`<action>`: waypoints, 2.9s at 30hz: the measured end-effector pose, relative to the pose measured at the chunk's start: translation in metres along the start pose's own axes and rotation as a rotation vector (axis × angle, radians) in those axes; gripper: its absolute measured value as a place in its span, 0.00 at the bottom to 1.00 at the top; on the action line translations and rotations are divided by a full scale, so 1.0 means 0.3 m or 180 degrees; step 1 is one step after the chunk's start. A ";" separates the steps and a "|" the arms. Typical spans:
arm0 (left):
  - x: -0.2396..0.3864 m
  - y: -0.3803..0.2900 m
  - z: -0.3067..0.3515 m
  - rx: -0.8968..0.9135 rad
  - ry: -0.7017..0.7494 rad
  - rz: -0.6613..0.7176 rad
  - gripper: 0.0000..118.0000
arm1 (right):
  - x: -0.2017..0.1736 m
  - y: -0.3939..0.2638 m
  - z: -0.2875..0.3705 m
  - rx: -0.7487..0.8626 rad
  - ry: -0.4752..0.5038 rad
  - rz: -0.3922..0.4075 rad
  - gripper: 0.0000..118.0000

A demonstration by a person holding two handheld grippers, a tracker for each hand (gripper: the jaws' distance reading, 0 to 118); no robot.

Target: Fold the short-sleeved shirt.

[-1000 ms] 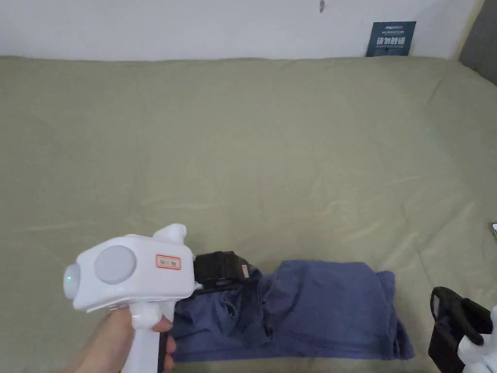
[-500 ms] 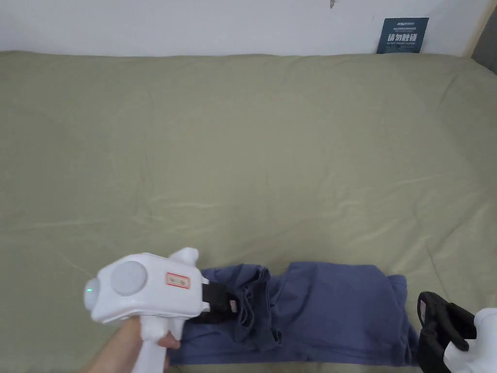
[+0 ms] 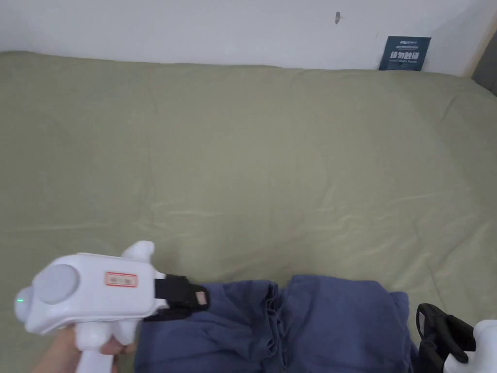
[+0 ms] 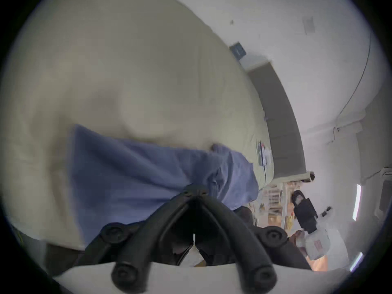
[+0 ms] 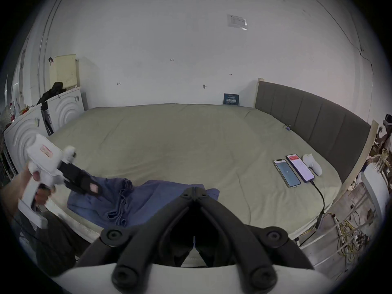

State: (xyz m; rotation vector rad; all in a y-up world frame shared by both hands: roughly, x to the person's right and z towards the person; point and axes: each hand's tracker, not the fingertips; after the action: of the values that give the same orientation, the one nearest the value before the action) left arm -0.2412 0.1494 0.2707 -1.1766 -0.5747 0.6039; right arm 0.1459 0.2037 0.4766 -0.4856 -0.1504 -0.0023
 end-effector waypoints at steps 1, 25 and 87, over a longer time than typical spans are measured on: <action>-0.031 0.006 0.050 0.0051 0.0110 -0.0019 0.00 | -0.009 0.004 0.001 0.0033 0.0017 0.0032 0.00; -0.221 0.031 -0.102 -0.0400 -0.0454 0.0408 0.76 | -0.085 0.013 0.012 0.0117 0.0067 0.0219 0.00; 0.148 -0.201 -0.501 -0.0736 -0.0535 -0.0154 0.01 | 0.016 -0.052 -0.008 -0.0111 0.0059 -0.0091 0.00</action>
State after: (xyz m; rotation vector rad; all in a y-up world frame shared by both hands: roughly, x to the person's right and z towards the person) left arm -0.0977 0.0645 0.2904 -1.3322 -0.8309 0.6102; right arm 0.1503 0.1890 0.4823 -0.5181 -0.1393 -0.0375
